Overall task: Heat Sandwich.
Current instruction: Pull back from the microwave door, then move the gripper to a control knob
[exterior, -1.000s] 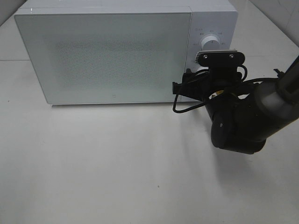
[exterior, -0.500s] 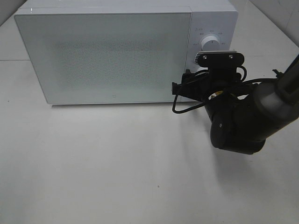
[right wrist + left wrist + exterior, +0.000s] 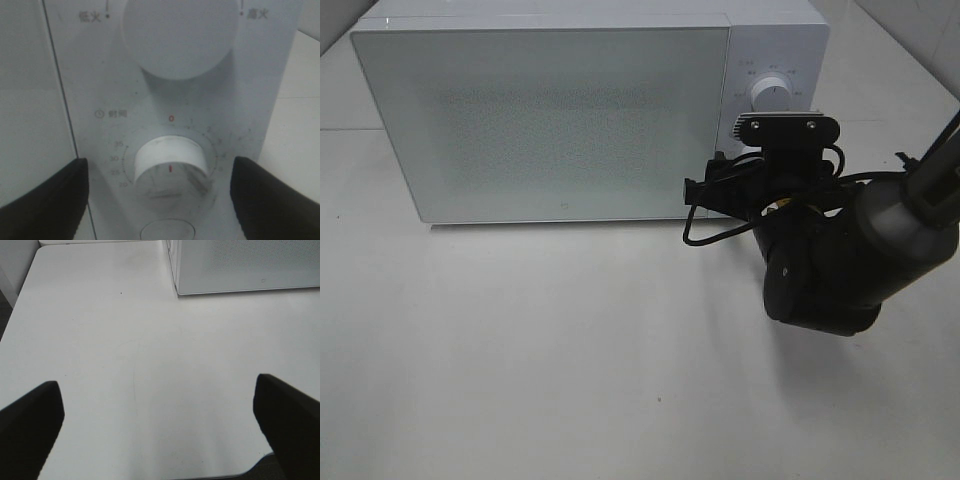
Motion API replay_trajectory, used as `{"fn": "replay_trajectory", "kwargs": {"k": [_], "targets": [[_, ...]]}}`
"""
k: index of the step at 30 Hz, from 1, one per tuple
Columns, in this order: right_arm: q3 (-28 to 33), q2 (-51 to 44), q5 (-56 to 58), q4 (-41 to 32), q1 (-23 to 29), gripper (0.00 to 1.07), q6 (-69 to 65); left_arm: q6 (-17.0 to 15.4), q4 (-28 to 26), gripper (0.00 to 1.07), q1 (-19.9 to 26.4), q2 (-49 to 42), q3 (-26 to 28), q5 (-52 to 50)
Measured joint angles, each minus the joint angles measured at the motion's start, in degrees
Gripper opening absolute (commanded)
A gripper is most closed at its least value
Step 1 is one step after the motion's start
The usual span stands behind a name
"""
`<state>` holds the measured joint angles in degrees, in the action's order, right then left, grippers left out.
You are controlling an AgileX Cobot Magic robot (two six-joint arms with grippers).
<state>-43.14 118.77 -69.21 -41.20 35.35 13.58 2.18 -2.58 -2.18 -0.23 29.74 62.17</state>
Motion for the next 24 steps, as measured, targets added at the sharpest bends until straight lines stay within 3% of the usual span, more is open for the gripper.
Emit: {"fn": "replay_trajectory", "kwargs": {"k": [6, 11, 15, 17, 19, 21, 24], "targets": [[0.0, 0.0, 0.0, -0.6, 0.0, 0.75, 0.0, 0.0, 0.0, 0.98, 0.0, 0.0, 0.0, 0.0], [0.0, 0.0, 0.0, -0.6, 0.0, 0.69, 0.0, 0.0, 0.0, 0.98, 0.0, 0.0, 0.0, 0.0], [0.0, 0.0, 0.0, -0.6, 0.0, 0.52, 0.0, 0.0, 0.0, 0.98, 0.0, 0.0, 0.0, 0.0], [0.0, 0.0, 0.0, -0.6, 0.0, 0.34, 0.0, 0.0, 0.0, 0.98, 0.0, 0.0, 0.0, 0.0], [0.0, 0.0, -0.1, -1.0, 0.0, 0.28, 0.0, 0.0, 0.0, 0.98, 0.0, 0.0, 0.0, 0.0], [0.0, 0.0, -0.1, -1.1, 0.0, 0.11, 0.0, 0.0, 0.0, 0.98, 0.0, 0.0, 0.0, 0.0], [0.0, 0.0, -0.1, -1.1, 0.0, 0.05, 0.0, 0.0, 0.0, 0.98, 0.0, 0.0, 0.0, 0.0]]}}
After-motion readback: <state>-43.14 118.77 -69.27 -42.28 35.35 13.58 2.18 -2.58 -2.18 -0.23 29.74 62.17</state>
